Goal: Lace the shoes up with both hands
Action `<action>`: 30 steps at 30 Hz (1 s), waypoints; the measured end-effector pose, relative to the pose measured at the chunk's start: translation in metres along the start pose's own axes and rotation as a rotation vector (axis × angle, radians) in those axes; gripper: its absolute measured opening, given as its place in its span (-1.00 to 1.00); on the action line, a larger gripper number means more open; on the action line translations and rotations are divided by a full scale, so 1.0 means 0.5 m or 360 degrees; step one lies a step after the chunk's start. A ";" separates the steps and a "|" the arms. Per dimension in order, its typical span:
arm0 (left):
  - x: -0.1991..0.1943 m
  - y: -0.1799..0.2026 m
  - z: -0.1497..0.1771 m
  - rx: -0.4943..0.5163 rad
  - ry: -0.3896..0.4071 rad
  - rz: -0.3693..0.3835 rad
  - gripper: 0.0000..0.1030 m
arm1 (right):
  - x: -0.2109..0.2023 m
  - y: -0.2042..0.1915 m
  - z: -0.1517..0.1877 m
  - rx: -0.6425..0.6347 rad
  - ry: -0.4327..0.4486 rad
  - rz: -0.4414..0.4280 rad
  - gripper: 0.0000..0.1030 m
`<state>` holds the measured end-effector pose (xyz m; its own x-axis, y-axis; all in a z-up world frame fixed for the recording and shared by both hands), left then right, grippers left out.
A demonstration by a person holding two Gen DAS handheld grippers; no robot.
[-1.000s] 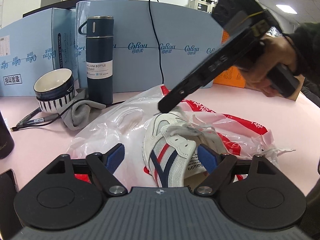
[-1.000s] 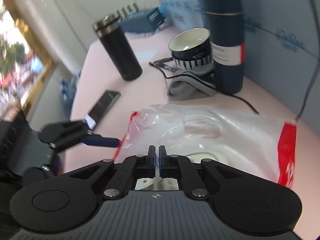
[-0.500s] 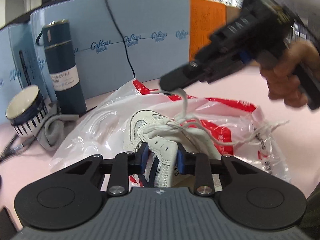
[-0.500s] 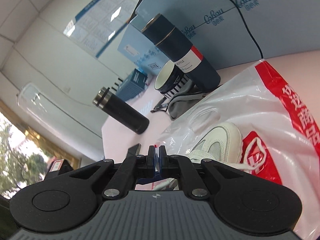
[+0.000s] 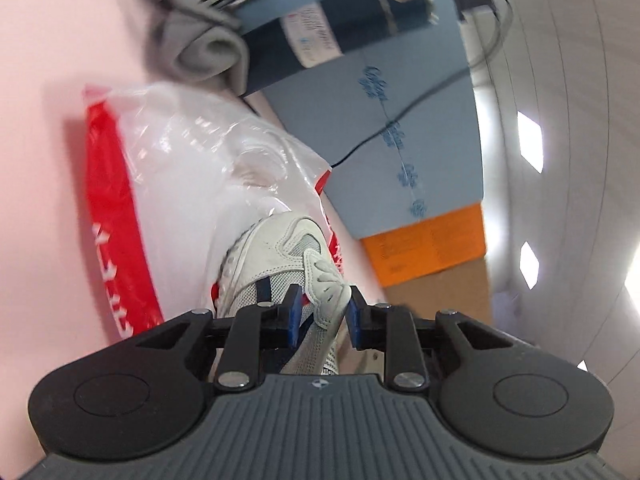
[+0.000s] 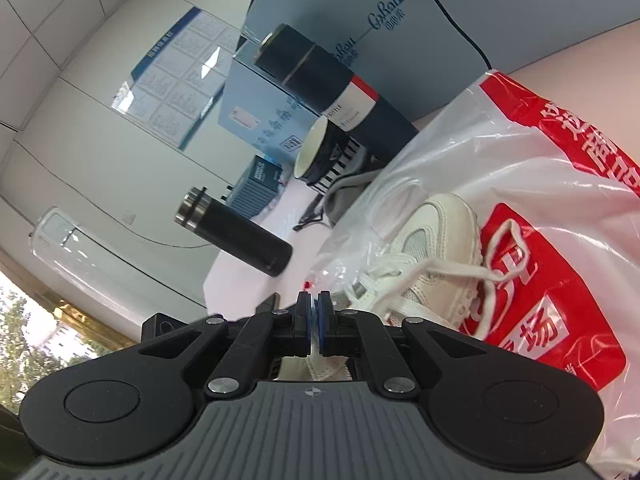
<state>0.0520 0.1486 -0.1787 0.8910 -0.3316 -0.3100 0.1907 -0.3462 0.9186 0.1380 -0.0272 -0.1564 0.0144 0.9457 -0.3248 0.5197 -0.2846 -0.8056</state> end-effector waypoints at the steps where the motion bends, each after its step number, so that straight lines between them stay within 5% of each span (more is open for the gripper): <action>1: 0.001 -0.007 0.000 -0.0065 0.0001 0.0024 -0.59 | 0.004 0.003 0.003 0.0002 0.0000 0.0016 -0.93; 9: 0.004 -0.033 0.004 -0.0356 0.0009 0.0134 -0.59 | 0.024 0.007 0.009 -0.0029 -0.0008 0.0079 -0.93; 30: 0.007 -0.041 0.005 -0.0410 0.0000 0.0164 -0.59 | 0.055 0.016 0.011 -0.0013 -0.0070 0.0207 -0.93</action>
<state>0.0503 0.1523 -0.1993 0.9112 -0.3533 -0.2119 0.1976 -0.0764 0.9773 0.1379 -0.0045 -0.1743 0.0450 0.8930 -0.4477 0.5231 -0.4029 -0.7510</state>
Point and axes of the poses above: each gripper's, at about its wrist camera, not at the fingertips, and x roughly the way its jaws point, y to its right, z to its underside, the point moved 10 cm from there along x, roughly the way its jaws point, and after that the axes turned 2 degrees about -z, right-handed, at the moved point
